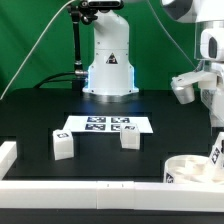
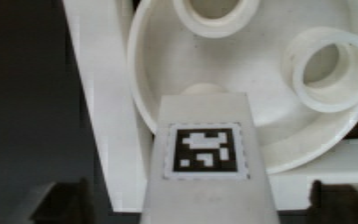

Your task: Assemble stool

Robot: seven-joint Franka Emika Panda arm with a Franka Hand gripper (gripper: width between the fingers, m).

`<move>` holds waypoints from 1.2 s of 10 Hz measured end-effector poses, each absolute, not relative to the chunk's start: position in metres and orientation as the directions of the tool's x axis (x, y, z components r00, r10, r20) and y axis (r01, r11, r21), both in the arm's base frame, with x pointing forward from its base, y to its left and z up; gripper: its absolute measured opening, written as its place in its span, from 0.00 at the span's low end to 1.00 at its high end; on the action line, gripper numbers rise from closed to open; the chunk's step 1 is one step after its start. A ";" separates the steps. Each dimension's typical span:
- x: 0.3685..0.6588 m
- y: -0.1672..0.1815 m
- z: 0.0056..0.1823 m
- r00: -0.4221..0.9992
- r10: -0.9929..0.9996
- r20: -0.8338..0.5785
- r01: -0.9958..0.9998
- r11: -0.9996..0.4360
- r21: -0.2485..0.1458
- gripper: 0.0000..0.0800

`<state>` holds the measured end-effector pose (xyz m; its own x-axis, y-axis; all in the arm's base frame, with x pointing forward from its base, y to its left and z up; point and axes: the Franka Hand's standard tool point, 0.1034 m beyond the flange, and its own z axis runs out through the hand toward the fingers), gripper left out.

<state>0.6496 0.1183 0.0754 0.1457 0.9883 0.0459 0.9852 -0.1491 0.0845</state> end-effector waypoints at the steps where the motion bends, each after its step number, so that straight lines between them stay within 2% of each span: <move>1: 0.650 0.118 0.075 0.161 0.986 0.048 0.983 -0.165 0.084 0.58; 2: 0.649 0.118 0.075 0.180 0.983 0.049 0.980 -0.183 0.082 0.43; 4: 0.649 0.117 0.075 0.212 0.976 0.053 0.973 -0.215 0.079 0.43; 6: 0.650 0.117 0.075 0.409 0.910 0.070 0.908 -0.414 0.065 0.43; 8: 0.649 0.113 0.075 0.615 0.783 0.092 0.784 -0.620 0.036 0.43; 10: 0.651 0.109 0.075 0.756 0.643 0.120 0.649 -0.761 -0.006 0.43; 12: 0.651 0.110 0.075 0.817 0.564 0.119 0.570 -0.822 -0.018 0.43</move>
Offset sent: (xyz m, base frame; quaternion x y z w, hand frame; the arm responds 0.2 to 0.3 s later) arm 0.0000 0.0000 0.0000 0.0000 0.0000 0.0000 1.0000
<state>0.6507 0.1100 0.0752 0.8173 0.5638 0.1191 0.5696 -0.8217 -0.0183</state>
